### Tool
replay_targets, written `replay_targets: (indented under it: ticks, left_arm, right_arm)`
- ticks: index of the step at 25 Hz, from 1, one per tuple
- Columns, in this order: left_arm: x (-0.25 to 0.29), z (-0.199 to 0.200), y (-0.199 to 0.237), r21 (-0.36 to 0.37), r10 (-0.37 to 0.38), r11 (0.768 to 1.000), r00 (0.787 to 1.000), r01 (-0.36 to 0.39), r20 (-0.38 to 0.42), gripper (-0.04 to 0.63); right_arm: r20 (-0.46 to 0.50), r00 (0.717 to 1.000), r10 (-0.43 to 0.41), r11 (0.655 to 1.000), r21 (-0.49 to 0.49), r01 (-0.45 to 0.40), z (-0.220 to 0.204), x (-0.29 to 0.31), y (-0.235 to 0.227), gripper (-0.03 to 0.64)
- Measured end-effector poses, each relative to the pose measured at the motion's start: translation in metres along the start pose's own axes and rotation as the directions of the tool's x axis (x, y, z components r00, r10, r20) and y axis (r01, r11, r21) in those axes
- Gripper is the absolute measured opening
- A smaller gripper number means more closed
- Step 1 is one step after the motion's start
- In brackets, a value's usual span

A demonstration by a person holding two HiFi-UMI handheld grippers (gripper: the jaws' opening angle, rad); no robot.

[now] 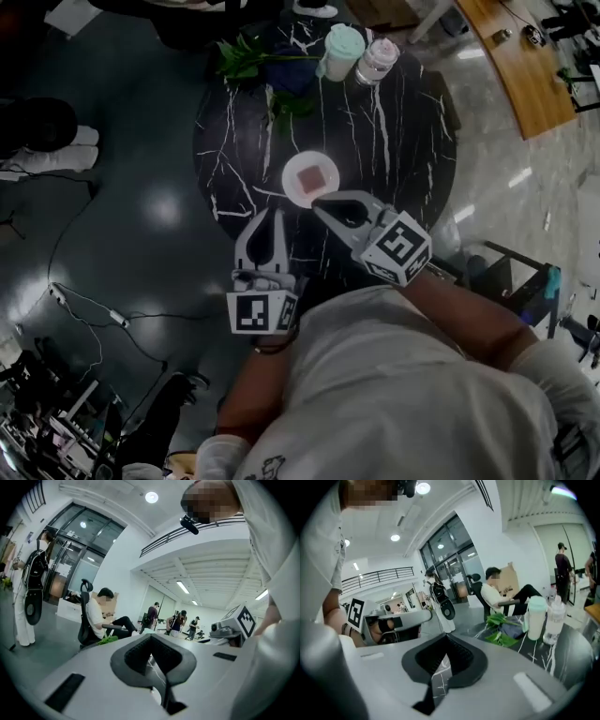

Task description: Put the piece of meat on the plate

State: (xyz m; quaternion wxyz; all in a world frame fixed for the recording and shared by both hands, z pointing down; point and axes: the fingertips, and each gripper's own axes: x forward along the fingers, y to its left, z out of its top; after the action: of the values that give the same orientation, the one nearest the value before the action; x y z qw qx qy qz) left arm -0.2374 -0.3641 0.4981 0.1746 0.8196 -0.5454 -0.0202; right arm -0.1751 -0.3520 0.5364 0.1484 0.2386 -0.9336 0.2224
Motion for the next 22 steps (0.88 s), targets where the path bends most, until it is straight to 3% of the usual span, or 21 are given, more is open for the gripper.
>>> replay_targets:
  ticks: [3,6,11,16,22]
  left_arm:
    - [-0.018,0.037,-0.024,0.028,-0.044,0.999,0.998,0.043,0.043,0.006]
    - [-0.028,0.064,-0.044,0.046,-0.081,0.996,0.994,0.078,0.071,0.006]
    - [-0.042,0.099,-0.084,0.100,-0.151,0.985,0.984,0.141,0.095,0.006]
    - [-0.058,0.109,-0.116,0.100,-0.198,0.977,0.975,0.189,0.095,0.006]
    - [-0.076,0.124,-0.144,0.104,-0.174,0.982,0.974,0.160,0.142,0.006]
  right_arm:
    - [0.089,0.996,0.012,0.997,-0.082,-0.005,0.041,-0.029,0.023,0.002]
    - [0.157,0.987,-0.023,0.989,-0.144,0.046,0.072,-0.056,0.032,0.002]
    - [0.253,0.962,-0.103,0.983,-0.123,0.138,0.110,-0.091,0.054,0.002]
    - [0.283,0.958,-0.054,0.982,-0.157,0.102,0.115,-0.114,0.095,0.002]
    - [0.312,0.945,-0.099,0.972,-0.171,0.159,0.115,-0.152,0.108,0.002]
